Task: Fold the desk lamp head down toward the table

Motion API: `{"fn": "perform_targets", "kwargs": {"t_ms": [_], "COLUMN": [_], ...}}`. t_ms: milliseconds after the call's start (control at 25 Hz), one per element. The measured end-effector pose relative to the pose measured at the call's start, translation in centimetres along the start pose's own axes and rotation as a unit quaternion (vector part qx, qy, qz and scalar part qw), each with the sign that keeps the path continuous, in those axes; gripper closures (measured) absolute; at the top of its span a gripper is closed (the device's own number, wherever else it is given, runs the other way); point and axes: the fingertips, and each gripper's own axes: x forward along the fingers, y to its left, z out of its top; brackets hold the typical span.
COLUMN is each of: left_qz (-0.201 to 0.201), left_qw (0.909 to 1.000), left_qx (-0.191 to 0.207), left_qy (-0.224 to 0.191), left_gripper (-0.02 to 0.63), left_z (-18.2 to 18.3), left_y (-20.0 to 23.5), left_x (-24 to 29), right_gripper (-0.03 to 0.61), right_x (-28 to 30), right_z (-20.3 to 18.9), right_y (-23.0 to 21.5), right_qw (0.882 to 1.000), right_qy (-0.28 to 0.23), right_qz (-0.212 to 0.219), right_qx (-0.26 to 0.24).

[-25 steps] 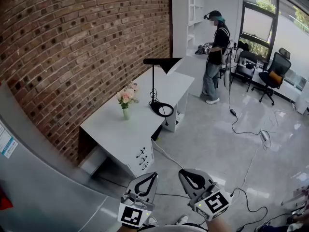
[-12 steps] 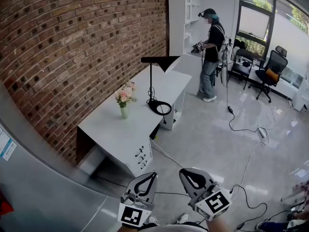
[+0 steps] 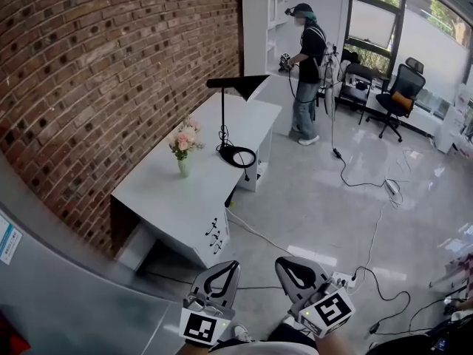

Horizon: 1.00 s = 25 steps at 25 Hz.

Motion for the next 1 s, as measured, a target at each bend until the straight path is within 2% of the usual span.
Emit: {"fn": "perform_targets", "kwargs": {"t_ms": [400, 520, 600, 680, 840, 1000], "left_qz": [-0.025, -0.019, -0.018, -0.020, -0.003, 0.006], "left_qw": [0.9997, 0.9997, 0.9998, 0.9998, 0.9999, 0.9998], "left_qx": [0.005, -0.017, -0.012, 0.005, -0.008, 0.005], "left_qy": [-0.003, -0.004, -0.001, 0.000, 0.006, 0.017], "left_gripper": [0.606, 0.606, 0.606, 0.606, 0.606, 0.606], "left_z": [-0.9, -1.5, -2.0, -2.2, -2.5, -3.0], "left_y": [0.8, 1.2, 1.4, 1.6, 2.5, 3.5], "left_x": [0.2, 1.1, 1.9, 3.1, 6.4, 9.4], "right_gripper": [0.557, 0.557, 0.557, 0.557, 0.557, 0.557], "right_x": [0.8, 1.5, 2.1, 2.7, 4.1, 5.9], "right_z": [-0.4, -0.8, -1.1, -1.2, -1.1, -0.9], "right_y": [0.2, -0.6, -1.4, -2.5, -6.1, -10.2], "right_qw": [1.000, 1.000, 1.000, 1.000, 1.000, 1.000], "right_qy": [0.011, 0.012, 0.012, 0.011, 0.009, 0.007], "right_qz": [-0.021, -0.020, -0.016, -0.012, -0.006, -0.004], "right_qx": [0.003, 0.004, 0.005, 0.005, 0.005, 0.008]}}
